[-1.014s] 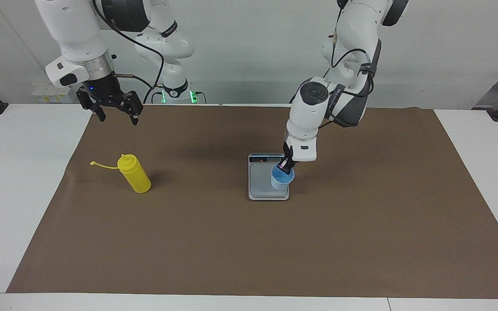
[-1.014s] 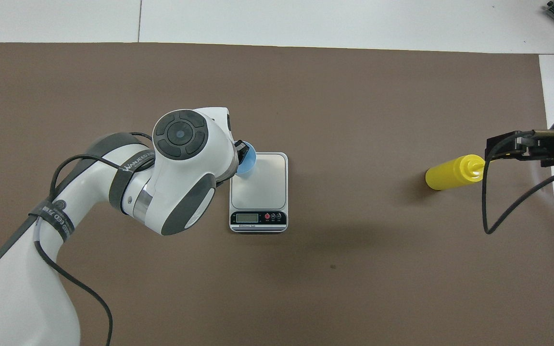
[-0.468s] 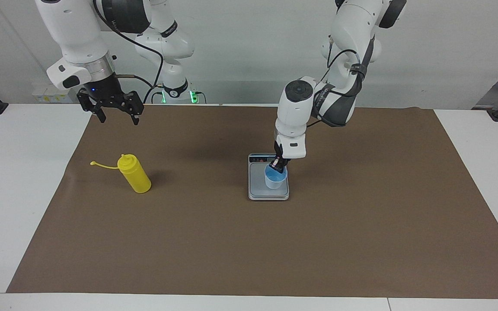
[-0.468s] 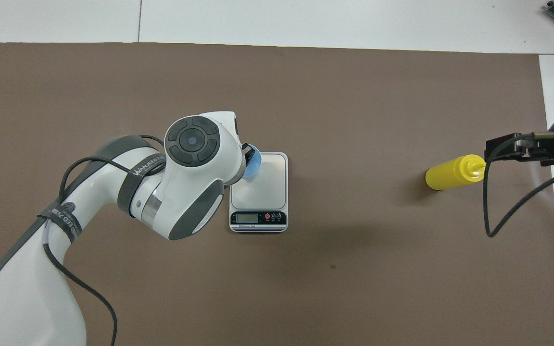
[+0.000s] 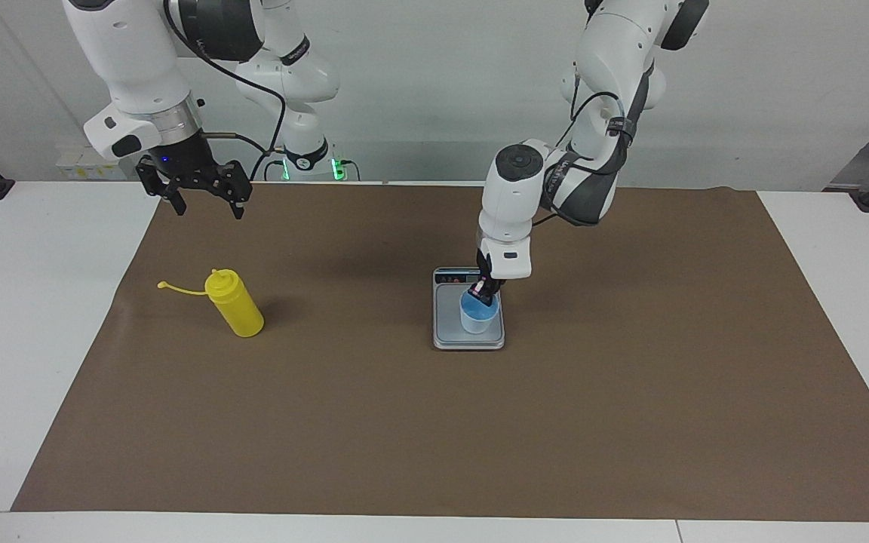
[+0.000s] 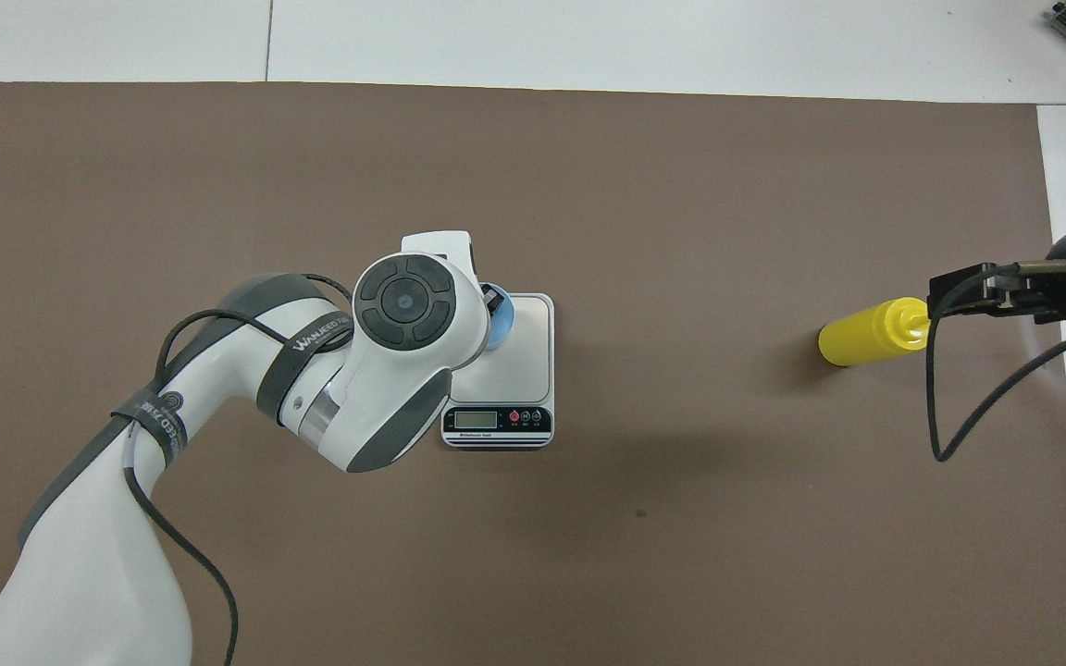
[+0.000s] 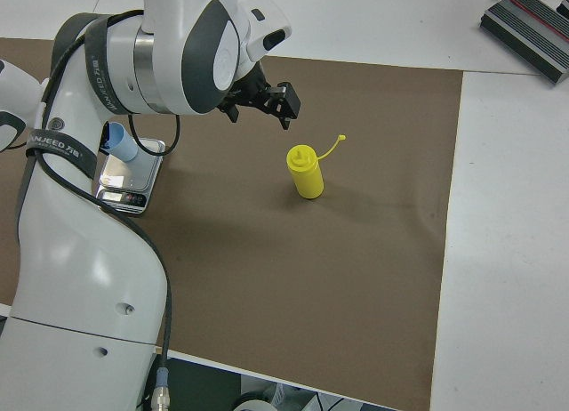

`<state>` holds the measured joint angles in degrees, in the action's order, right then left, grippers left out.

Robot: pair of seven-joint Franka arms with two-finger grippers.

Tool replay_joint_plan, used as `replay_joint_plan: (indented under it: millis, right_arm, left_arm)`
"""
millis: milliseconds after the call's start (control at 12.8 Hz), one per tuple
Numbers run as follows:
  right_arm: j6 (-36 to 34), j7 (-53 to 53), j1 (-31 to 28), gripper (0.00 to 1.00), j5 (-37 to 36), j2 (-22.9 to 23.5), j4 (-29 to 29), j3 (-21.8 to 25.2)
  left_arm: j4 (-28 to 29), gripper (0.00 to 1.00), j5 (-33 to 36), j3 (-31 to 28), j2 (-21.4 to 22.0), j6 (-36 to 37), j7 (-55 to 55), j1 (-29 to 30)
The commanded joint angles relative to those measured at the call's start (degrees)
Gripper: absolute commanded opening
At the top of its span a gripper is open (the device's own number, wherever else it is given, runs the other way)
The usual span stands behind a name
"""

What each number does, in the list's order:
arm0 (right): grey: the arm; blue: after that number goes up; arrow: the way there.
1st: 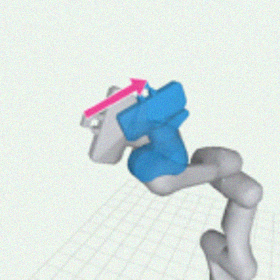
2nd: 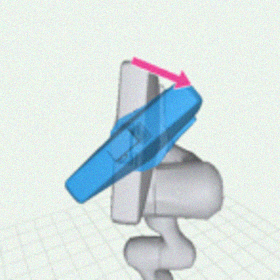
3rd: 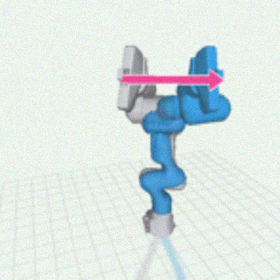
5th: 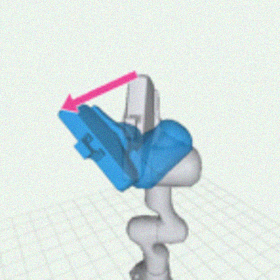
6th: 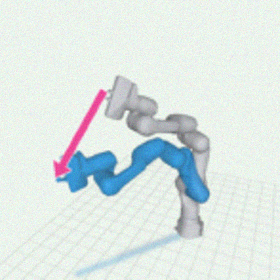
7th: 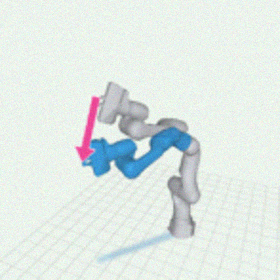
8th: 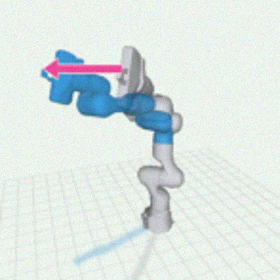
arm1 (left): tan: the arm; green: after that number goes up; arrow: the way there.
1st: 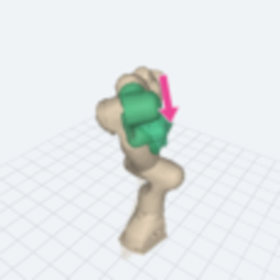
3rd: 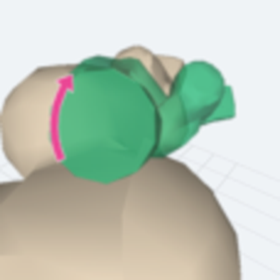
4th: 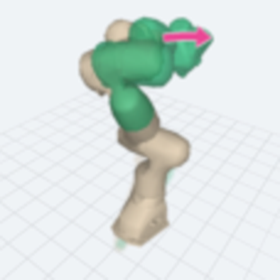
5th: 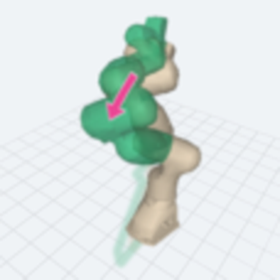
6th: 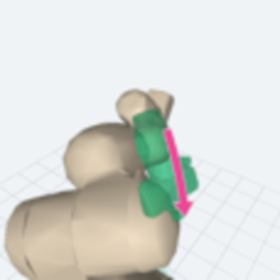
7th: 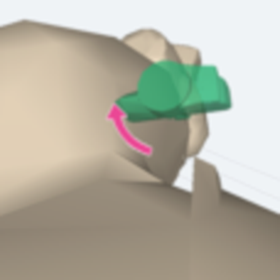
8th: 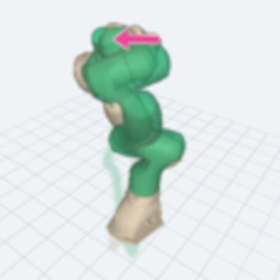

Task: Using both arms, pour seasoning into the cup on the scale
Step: 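Open the left gripper to release the cup on the scale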

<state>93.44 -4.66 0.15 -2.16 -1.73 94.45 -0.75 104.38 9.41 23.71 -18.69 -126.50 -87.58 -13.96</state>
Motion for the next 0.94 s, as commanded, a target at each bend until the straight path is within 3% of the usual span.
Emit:
replay_joint_plan:
  millis: [0, 234, 390, 858]
  right_arm:
    - [0.26, 1.14, -0.15, 1.0, -0.3, -1.52, 1.71, -0.13]
    - [0.17, 1.14, -0.06, 1.0, -0.3, -1.52, 1.71, -0.13]
    - [0.17, 1.14, -0.06, 1.0, -0.38, -1.52, 1.62, -0.21]
    - [0.52, 2.63, -0.06, 1.0, -0.3, -1.52, 1.79, -0.21]
  left_arm:
    - [1.79, 0.14, 1.49, -0.33, 0.5, -1.82, -1.45, -0.28]
    - [1.62, 0.43, 1.75, -0.24, 0.5, -1.83, -1.01, -0.28]
    - [0.92, 0.56, 1.75, -0.33, 0.32, -1.13, -0.66, -0.28]
    - [-5.32, 0.6, 1.66, -0.33, 0.23, 5.37, 0.31, 0.07]
